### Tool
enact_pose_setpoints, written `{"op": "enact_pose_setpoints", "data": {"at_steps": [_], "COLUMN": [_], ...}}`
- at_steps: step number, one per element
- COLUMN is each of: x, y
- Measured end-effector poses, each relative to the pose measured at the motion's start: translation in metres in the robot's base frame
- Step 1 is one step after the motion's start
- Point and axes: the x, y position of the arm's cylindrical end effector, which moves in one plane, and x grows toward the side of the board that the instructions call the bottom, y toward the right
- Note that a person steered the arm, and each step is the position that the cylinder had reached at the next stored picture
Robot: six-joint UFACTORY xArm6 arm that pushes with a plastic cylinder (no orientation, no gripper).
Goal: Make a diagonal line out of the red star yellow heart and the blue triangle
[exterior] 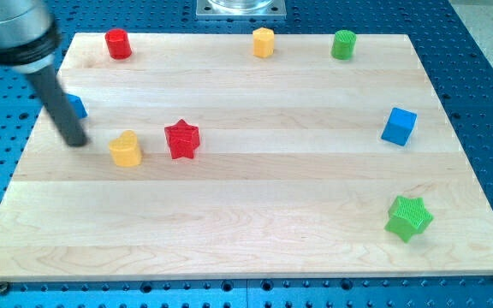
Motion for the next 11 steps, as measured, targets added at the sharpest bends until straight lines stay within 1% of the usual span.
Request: {"op": "enact_pose_setpoints", "data": {"at_steps": [1,2,3,4,5,6,7,8,9,10,11], "x": [0.049,0.079,0.0,0.035,0.072,0.065,0.061,0.116,0.103,0.078,0.027], "y": [0.122,0.139,0.087,0.073,0.181,0.172,0.117,0.154,0.162,0.23,0.225]}}
